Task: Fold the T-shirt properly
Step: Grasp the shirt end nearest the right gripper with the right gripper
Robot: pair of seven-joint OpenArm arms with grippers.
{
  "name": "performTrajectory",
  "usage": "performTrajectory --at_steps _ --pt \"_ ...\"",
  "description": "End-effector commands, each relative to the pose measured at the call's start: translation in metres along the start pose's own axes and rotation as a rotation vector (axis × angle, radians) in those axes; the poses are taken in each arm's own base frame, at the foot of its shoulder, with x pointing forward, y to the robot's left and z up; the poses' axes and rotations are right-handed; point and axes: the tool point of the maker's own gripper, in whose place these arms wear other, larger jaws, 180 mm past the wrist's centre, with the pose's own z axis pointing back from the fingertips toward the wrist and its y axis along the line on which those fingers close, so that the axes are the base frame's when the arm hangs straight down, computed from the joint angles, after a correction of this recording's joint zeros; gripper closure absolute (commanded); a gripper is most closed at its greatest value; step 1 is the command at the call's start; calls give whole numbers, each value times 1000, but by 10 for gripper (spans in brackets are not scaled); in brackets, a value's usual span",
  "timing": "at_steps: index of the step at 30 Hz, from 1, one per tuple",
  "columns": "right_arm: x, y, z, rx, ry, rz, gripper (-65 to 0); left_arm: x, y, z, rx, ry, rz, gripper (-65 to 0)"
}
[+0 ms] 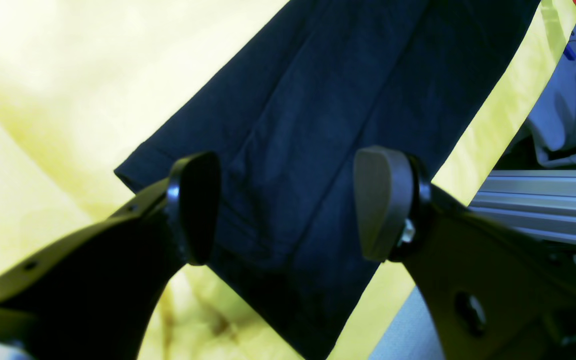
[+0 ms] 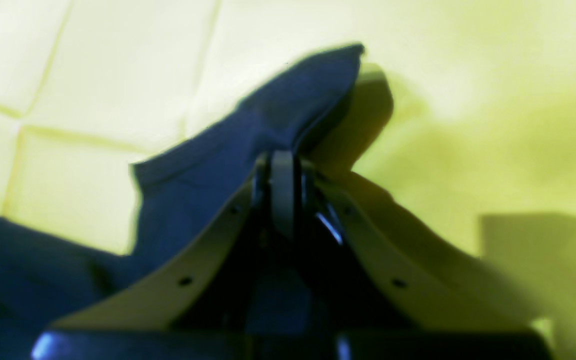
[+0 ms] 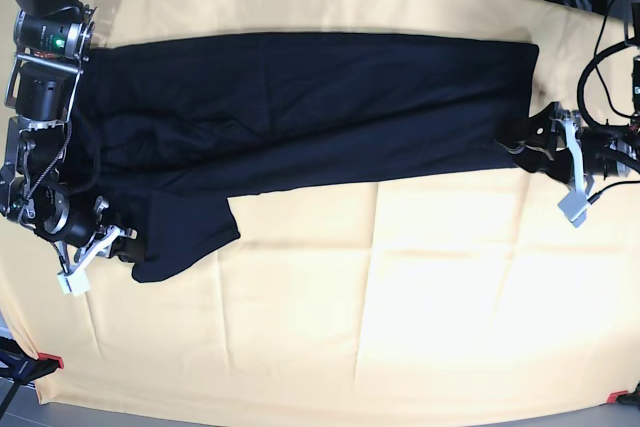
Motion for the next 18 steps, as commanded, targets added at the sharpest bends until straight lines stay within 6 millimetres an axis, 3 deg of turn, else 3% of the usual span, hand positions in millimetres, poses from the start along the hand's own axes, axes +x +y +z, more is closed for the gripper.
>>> performTrajectory --at_steps 1,7,13,18 --pt "31 6 10 25 -64 26 0 14 0 12 11 -30 -35 -437" --pt "20 36 19 187 33 -13 0 14 -1 10 7 -33 -38 -437" --pt "19 61 50 277 39 70 0 14 -1 10 7 -33 -41 -437" --pt "-4 75 69 264 78 175 0 14 -1 10 6 -33 -41 -436"
